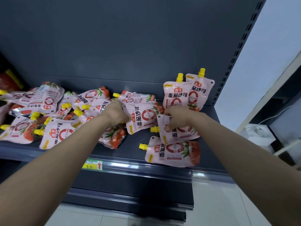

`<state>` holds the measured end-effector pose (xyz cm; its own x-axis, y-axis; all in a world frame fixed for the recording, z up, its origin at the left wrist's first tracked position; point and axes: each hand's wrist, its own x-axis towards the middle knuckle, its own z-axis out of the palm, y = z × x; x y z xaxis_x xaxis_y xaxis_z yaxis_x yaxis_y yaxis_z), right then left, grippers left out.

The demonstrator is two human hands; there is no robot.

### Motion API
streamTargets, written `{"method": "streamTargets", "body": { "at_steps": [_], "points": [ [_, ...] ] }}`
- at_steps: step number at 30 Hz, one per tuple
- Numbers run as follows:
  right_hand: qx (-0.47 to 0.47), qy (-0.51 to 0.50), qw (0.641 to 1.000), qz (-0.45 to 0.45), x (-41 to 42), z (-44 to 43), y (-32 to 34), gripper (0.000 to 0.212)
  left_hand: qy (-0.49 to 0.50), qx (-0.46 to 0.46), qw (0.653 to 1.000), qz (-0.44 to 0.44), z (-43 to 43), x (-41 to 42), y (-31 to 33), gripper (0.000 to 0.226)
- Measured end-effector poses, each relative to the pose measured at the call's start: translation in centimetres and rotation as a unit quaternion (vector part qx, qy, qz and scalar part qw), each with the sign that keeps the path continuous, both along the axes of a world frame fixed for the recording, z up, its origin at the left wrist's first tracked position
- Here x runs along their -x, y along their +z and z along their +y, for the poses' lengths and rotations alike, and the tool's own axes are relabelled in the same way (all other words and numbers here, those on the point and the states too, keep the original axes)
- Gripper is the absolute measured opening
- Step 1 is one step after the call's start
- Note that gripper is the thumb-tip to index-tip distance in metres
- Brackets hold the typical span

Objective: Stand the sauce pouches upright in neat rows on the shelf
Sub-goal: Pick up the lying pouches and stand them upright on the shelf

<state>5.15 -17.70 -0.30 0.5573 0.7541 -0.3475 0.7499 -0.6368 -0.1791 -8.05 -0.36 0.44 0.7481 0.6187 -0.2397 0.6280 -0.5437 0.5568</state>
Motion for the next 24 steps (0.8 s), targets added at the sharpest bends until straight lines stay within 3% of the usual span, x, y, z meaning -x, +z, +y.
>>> {"method": "streamTargets", "body": {
  "at_steps": [1,3,5,10,13,17,20,24],
  "points": [
    [-0.016,0.000,1.000,-0.014,-0.1,-0.3,0.3,0.021,-0.002,0.000,1.000,-0.007,-0.1,0.0,0.4,0.021],
    [-0.051,-0.015,0.998,-0.018,-0.5,-1.1,1.1,0.034,-0.004,-0.024,1.000,-0.019,-0.4,-0.1,1.3,0.010],
    [-0.076,-0.035,0.996,-0.025,-1.0,-2.0,2.1,0.044,-0.005,-0.048,0.998,-0.041,-0.6,-0.2,2.1,0.012],
    [-0.151,-0.128,0.979,-0.053,-2.4,-4.7,4.0,0.035,0.000,-0.045,0.992,-0.121,-2.1,-0.8,4.2,0.006],
    [-0.218,-0.200,0.954,-0.042,-3.2,-6.6,4.4,0.018,-0.038,-0.086,0.988,-0.127,-4.1,-1.3,5.5,0.008],
    [-0.313,-0.279,0.908,-0.014,-3.4,-8.4,3.8,0.020,-0.103,-0.125,0.980,-0.116,-6.3,-2.0,5.9,0.015],
    [-0.368,-0.337,0.867,0.003,-3.9,-9.4,2.8,0.007,-0.137,-0.131,0.974,-0.127,-7.5,-2.6,6.0,0.020],
    [-0.389,-0.377,0.840,0.021,-4.2,-10.7,2.3,0.026,-0.169,-0.132,0.968,-0.133,-9.2,-3.5,5.9,0.026]
  ]
}}
